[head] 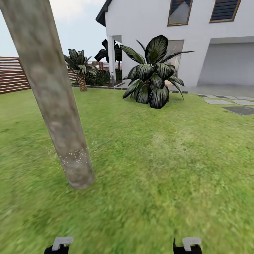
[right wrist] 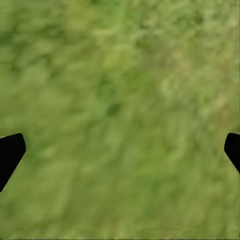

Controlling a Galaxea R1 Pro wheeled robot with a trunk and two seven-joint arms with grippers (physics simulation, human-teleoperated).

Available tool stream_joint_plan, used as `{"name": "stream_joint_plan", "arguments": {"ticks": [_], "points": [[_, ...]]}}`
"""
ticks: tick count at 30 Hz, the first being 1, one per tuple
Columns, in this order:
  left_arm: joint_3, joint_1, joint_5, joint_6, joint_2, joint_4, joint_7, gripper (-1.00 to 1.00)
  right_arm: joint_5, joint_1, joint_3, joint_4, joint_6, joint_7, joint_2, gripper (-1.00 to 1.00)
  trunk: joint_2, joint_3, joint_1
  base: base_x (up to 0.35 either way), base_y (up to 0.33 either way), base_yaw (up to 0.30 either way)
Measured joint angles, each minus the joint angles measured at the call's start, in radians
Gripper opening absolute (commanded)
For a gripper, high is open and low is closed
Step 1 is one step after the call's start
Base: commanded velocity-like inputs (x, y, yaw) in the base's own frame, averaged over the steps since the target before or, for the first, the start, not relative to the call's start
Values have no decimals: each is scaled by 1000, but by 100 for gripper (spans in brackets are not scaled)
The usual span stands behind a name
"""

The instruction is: In the garden, pick up the pesticide atomizer on the floor and spray pesticide onto both trees until each tree trunk is fully covered.

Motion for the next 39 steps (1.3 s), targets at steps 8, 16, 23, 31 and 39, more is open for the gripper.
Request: {"name": "stream_joint_plan", "arguments": {"ticks": [8,16,23,31,39], "points": [[0,12,40,-21,0,2,-1,-100,0,85,0,-1,0,0,8,100,0,0,0,0,0,0],[0,12,40,-20,-1,2,0,-100,0,87,0,-1,1,0,8,100,0,0,0,0,0,0],[-1,12,42,-21,-2,2,2,-100,-2,87,-1,-6,-3,1,87,100,0,0,0,-44,-121,0],[0,12,91,-25,-1,21,2,-100,-3,86,-3,-6,-5,1,86,100,0,0,0,-229,-198,92],[0,12,105,-24,-1,24,2,-100,-3,86,-5,-8,-7,-2,38,100,0,0,0,-278,-151,279]]}}
